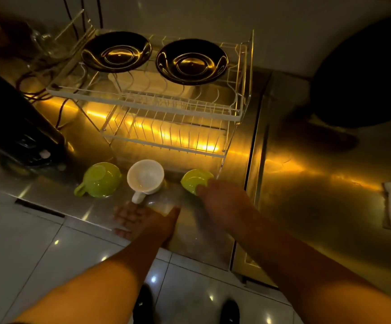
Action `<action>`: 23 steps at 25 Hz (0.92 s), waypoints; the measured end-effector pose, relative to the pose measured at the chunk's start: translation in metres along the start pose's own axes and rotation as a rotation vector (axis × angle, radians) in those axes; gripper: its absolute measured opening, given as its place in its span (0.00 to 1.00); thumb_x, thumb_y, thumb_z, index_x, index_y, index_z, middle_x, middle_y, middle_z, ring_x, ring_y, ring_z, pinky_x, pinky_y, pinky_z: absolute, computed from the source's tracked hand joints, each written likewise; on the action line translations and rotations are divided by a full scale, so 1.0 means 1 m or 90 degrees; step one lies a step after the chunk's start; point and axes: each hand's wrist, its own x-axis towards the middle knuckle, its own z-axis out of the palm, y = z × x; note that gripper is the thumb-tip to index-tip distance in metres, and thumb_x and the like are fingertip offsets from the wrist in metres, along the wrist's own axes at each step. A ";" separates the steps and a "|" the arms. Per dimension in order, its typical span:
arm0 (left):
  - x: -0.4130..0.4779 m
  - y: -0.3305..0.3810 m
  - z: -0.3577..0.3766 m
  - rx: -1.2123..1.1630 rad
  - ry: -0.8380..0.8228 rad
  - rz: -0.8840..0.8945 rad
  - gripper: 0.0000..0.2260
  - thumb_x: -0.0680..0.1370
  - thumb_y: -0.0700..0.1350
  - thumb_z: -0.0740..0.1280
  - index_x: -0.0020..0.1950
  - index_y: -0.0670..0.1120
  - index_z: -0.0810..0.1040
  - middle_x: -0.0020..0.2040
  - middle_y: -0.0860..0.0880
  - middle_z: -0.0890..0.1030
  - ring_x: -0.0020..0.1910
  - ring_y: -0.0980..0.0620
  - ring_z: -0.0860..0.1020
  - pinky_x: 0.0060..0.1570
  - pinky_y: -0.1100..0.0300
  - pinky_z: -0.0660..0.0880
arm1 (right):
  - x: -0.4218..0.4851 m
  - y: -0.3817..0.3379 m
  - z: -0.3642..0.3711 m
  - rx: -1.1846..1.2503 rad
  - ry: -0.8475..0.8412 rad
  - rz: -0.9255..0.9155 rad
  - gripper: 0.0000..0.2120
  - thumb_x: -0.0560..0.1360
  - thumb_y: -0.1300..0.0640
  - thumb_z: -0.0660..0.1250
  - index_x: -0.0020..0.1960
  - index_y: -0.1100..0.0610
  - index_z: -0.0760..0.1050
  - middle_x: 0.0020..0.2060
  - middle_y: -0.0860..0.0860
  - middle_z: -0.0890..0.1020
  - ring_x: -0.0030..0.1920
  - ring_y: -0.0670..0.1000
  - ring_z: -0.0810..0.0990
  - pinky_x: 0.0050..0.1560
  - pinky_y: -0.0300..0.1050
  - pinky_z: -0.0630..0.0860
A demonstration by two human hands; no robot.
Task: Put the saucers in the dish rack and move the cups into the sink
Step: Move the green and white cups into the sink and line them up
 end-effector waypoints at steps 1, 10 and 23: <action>0.005 0.000 -0.001 0.002 -0.026 -0.005 0.67 0.60 0.81 0.63 0.79 0.39 0.36 0.79 0.33 0.36 0.78 0.32 0.36 0.74 0.30 0.39 | -0.001 0.011 -0.007 0.017 0.025 0.010 0.19 0.75 0.51 0.70 0.64 0.51 0.72 0.54 0.55 0.79 0.52 0.56 0.79 0.49 0.51 0.77; -0.001 0.000 0.003 -0.019 -0.001 0.019 0.63 0.63 0.79 0.61 0.79 0.39 0.38 0.80 0.33 0.39 0.78 0.32 0.38 0.74 0.31 0.38 | -0.055 0.091 0.018 0.810 0.162 0.416 0.09 0.79 0.52 0.64 0.45 0.56 0.78 0.41 0.58 0.83 0.43 0.57 0.83 0.44 0.52 0.82; -0.001 0.011 -0.001 -0.080 -0.038 0.026 0.79 0.41 0.86 0.55 0.79 0.38 0.41 0.79 0.30 0.42 0.78 0.30 0.42 0.73 0.27 0.40 | -0.001 0.165 0.066 1.206 0.462 0.711 0.03 0.77 0.60 0.65 0.48 0.54 0.77 0.49 0.55 0.83 0.53 0.54 0.82 0.53 0.50 0.78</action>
